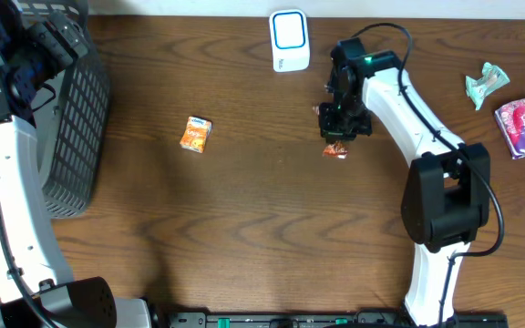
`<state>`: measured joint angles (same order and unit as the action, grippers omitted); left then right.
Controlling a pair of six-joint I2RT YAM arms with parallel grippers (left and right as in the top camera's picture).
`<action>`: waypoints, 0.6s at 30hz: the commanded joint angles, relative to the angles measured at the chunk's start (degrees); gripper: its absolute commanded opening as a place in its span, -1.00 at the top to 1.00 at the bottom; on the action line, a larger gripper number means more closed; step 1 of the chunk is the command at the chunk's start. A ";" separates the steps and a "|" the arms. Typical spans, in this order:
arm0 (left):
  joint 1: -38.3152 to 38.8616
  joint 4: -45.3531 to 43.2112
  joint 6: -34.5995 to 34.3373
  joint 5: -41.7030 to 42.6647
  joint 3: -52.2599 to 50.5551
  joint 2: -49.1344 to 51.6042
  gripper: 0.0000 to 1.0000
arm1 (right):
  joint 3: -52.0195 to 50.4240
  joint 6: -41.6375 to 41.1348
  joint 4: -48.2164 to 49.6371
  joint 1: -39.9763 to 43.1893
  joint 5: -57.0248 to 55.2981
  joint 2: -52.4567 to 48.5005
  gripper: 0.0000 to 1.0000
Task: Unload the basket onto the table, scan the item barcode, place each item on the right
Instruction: 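Hold the red-patterned bar in front of the white scanner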
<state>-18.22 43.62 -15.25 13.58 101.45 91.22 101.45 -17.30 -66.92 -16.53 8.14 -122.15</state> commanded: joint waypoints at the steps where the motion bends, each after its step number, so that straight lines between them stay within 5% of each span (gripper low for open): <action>1: -0.09 0.04 -0.50 0.04 0.42 -0.57 -0.96 | 0.04 -2.84 2.10 -1.36 -3.93 -0.02 0.98; 18: -0.09 0.04 -0.50 0.04 0.42 -0.57 -0.96 | 6.71 0.66 16.83 -2.51 -3.54 0.04 0.98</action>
<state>-18.22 43.62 -15.25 13.58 101.45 91.22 104.77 -17.34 -52.34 -19.09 4.86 -122.21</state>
